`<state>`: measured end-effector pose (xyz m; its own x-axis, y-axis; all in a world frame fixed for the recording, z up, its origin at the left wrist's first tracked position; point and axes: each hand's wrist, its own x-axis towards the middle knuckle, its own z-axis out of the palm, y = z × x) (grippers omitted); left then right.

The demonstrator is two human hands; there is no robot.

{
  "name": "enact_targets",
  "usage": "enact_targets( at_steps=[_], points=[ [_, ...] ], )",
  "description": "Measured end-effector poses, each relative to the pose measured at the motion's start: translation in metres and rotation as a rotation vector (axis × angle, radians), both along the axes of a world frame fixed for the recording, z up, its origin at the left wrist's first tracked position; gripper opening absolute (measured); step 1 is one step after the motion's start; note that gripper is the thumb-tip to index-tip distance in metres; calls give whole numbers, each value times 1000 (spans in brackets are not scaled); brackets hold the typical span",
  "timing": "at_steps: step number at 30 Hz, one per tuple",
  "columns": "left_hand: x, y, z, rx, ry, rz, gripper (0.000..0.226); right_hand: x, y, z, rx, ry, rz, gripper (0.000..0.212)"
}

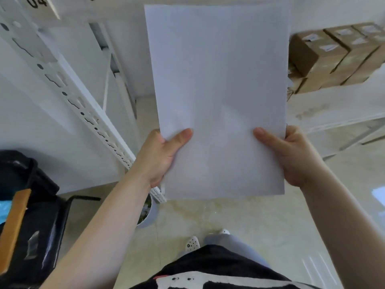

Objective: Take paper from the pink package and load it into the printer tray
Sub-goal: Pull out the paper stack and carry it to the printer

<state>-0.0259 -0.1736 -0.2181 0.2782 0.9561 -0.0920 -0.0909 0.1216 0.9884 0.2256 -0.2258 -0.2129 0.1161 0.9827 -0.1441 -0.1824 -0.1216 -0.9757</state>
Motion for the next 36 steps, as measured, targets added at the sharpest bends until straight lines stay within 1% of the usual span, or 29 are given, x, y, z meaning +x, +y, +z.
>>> enact_targets(
  at_steps=[2,4,7,10,12,15,18,19,22,24,30,36],
  points=[
    [17,-2,-11,-28,28,-65,15,14,-17,-12,-37,32,-36,13],
    [37,-1,-20,-55,70,-129,12,30,-29,-22,-82,42,-106,14],
    [76,5,-30,-108,80,-228,16,59,-45,-34,-110,57,-209,22],
    [122,7,-45,-180,63,-320,16,92,-65,-49,-123,82,-304,20],
    [157,3,-56,-220,74,-389,21,118,-83,-60,-144,85,-371,20],
    [217,-12,-71,-262,119,-475,24,162,-117,-78,-187,95,-483,21],
    [287,-36,-85,-300,156,-549,10,210,-158,-95,-243,113,-595,28],
    [311,-46,-90,-313,158,-577,8,227,-173,-100,-257,120,-632,27],
    [385,-79,-102,-341,178,-664,10,279,-218,-113,-282,138,-743,15],
    [432,-101,-109,-346,194,-725,11,313,-248,-119,-304,144,-817,11],
    [559,-150,-122,-373,224,-934,12,405,-316,-128,-326,171,-966,7],
    [675,-171,-127,-342,278,-1077,10,488,-347,-138,-317,210,-1108,2]
  ],
)
